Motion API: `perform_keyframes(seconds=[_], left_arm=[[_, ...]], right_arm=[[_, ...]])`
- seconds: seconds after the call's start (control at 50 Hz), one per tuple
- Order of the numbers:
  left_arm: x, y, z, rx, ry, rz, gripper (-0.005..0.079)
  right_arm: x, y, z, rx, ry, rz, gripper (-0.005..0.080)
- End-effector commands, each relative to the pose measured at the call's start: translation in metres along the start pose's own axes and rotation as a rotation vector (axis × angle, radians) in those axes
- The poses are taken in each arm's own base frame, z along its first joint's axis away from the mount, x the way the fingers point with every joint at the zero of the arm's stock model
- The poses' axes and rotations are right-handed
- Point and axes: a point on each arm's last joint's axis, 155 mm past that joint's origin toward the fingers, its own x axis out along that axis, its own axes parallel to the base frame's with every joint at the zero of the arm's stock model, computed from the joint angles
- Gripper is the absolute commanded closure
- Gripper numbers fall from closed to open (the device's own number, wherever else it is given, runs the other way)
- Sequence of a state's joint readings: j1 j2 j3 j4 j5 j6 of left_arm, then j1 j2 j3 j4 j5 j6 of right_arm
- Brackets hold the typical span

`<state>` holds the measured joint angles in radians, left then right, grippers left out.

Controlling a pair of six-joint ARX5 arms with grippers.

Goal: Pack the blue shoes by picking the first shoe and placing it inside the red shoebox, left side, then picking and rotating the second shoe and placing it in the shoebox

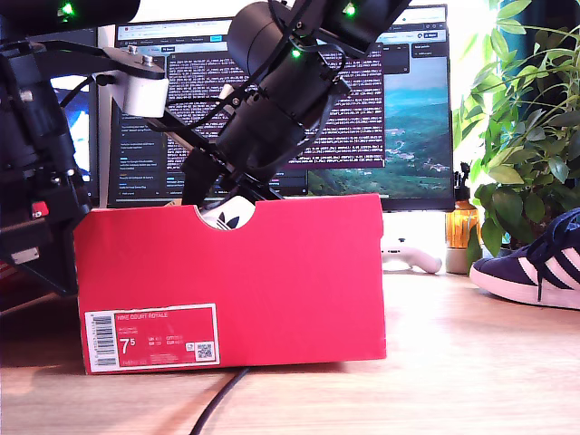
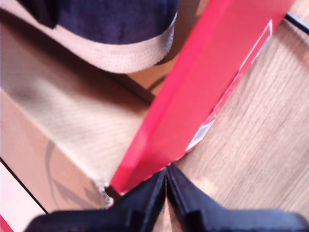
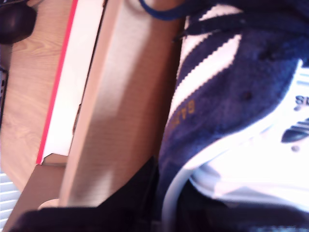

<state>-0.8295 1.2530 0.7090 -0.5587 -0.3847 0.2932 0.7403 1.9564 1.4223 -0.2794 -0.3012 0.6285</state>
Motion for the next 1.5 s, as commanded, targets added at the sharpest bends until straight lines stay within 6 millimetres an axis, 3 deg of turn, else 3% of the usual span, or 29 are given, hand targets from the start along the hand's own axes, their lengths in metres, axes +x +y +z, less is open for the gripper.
perform_keyframes(seconds=[0.0,0.16,0.52,1.0,1.1,1.28,1.48], left_arm=[[0.000,0.002,0.006,-0.012,-0.012,0.006,0.0761],[0.000,0.002,0.006,-0.012,-0.012,0.006,0.0761],[0.000,0.002,0.005,-0.030,-0.007,0.003,0.0761],[0.000,-0.001,0.005,-0.039,-0.011,-0.008,0.0759],[0.000,-0.001,0.005,-0.039,-0.011,-0.008,0.0759],[0.000,-0.001,0.005,-0.039,-0.011,-0.008,0.0759],[0.000,-0.001,0.005,-0.039,-0.011,-0.008,0.0759]], right_arm=[[-0.013,0.016,0.012,-0.028,-0.045,0.033,0.0730],[-0.012,0.016,0.008,-0.026,-0.027,0.033,0.0614],[-0.015,0.019,0.012,-0.026,-0.031,0.042,0.0499],[-0.077,0.025,0.076,-0.061,-0.072,-0.023,0.0500],[-0.086,0.014,0.081,-0.029,-0.066,-0.046,0.0499],[-0.104,-0.022,0.083,0.019,-0.019,-0.104,0.0499],[-0.129,-0.083,0.067,0.329,0.025,-0.294,0.0500]])
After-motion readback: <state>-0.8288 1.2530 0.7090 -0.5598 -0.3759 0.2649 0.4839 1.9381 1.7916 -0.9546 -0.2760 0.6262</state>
